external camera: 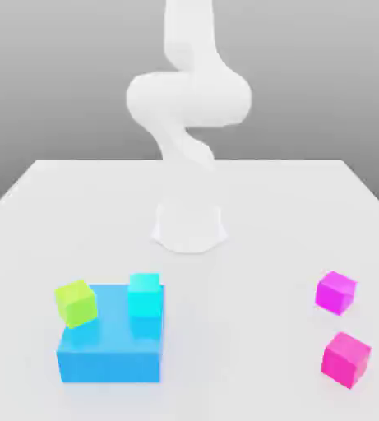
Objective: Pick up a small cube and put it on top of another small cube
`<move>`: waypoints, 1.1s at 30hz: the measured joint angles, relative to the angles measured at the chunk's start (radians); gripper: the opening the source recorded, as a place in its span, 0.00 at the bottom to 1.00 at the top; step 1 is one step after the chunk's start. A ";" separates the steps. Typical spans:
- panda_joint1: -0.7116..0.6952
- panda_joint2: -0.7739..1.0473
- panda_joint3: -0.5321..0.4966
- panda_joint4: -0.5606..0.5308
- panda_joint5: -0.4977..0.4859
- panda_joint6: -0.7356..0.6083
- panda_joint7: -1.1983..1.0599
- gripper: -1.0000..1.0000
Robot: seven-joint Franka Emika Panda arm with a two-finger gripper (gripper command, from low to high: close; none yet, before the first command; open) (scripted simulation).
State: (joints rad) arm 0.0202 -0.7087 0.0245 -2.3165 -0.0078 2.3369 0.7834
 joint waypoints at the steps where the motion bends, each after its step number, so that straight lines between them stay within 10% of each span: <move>1: 0.009 0.039 0.011 -0.007 -0.004 0.016 -0.007 0.50; 30: 0.305 1.095 0.157 -0.141 -0.214 0.495 -0.073 0.50; 31: 0.318 1.124 0.141 -0.135 -0.228 0.518 -0.063 0.00; 33: 0.318 1.124 0.141 -0.135 -0.228 0.518 -0.063 0.00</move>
State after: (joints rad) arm 0.3385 0.4156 0.1655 -2.4513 -0.2355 2.8551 0.7201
